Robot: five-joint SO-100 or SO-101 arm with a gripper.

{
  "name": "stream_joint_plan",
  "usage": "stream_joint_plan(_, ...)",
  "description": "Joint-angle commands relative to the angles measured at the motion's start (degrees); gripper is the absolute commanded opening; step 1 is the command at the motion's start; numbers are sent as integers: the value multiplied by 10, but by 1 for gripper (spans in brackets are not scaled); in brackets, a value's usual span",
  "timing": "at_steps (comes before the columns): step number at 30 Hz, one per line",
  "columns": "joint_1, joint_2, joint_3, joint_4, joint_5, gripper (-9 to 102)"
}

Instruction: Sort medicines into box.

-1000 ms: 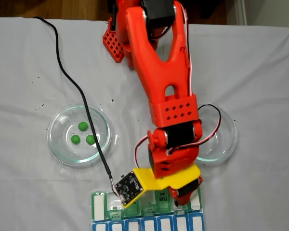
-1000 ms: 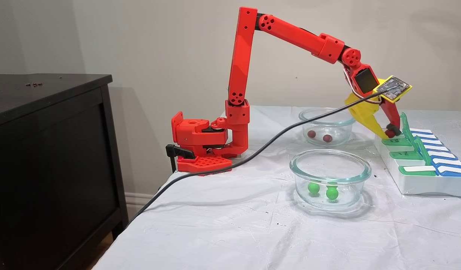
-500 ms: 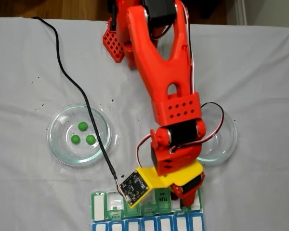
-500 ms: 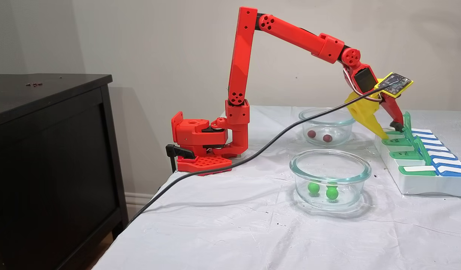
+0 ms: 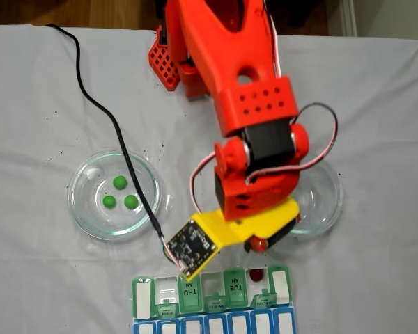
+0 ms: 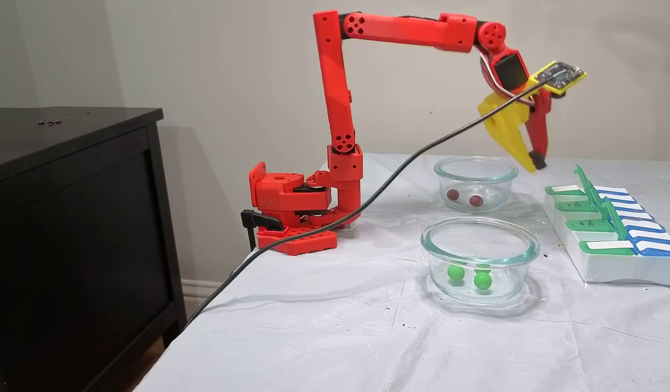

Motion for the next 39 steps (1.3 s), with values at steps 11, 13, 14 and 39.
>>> stream_joint_plan(11,-175,47,-11,81,47,0)
stream_joint_plan(13,-189,40,-8,93,49,0)
stream_joint_plan(14,-193,37,-7,97,49,0)
stream_joint_plan(39,-210,-112,24,156,-163,15)
